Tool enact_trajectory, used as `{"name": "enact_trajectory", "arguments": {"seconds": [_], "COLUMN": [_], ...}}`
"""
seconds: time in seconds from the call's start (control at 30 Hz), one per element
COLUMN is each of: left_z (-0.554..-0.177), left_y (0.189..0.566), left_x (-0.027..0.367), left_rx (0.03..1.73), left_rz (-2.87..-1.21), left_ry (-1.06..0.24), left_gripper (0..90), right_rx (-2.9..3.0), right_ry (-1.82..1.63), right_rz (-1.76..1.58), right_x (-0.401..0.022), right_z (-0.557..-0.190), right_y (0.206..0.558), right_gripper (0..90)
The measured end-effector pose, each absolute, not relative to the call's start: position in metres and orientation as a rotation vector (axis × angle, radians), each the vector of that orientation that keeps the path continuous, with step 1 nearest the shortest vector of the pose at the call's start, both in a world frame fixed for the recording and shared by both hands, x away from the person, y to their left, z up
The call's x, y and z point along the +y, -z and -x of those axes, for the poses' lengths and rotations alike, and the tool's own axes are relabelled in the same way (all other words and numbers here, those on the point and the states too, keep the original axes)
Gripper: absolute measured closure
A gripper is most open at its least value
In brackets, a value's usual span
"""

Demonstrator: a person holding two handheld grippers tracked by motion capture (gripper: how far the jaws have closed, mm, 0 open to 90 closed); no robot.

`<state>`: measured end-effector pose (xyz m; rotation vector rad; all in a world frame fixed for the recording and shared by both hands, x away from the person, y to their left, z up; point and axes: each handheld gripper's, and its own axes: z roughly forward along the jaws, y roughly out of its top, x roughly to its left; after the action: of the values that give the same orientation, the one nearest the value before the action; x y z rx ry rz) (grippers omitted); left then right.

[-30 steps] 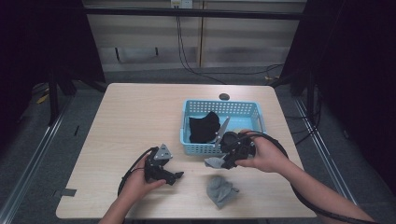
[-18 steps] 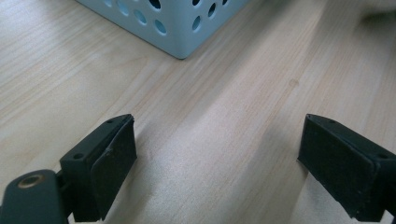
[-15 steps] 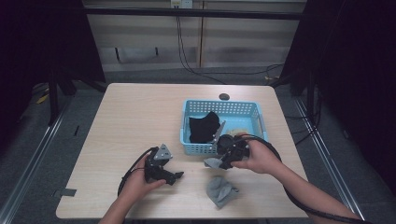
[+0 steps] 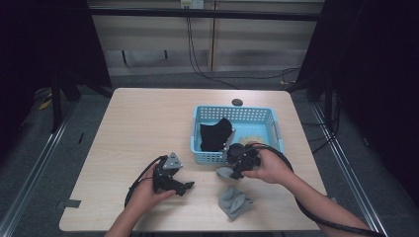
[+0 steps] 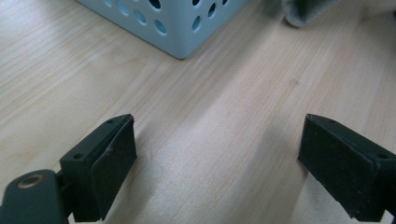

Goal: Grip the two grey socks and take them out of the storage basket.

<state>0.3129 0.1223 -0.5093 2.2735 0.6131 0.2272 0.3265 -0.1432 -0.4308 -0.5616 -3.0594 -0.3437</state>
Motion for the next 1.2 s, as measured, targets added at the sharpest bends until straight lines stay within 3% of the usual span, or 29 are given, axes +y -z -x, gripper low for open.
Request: {"name": "enact_trajectory", "arguments": {"seconds": [0.6,1.2], "left_z": [-0.312,-0.313], "left_y": [0.509,0.509], "left_x": [0.122,0.122], "left_rx": [0.616,0.616], "left_rz": [-2.273,-2.273], "left_ry": [-0.228,-0.228], "left_gripper": [10.6,10.6], "right_rx": [-2.968,-2.967], "right_ry": [0.455,0.472], "right_rz": [0.688,0.723], "right_x": [-0.153,-0.180], "right_z": [-0.321,-0.308], "right_y": [0.422,0.417], "right_gripper": [39.3,29.8]}}
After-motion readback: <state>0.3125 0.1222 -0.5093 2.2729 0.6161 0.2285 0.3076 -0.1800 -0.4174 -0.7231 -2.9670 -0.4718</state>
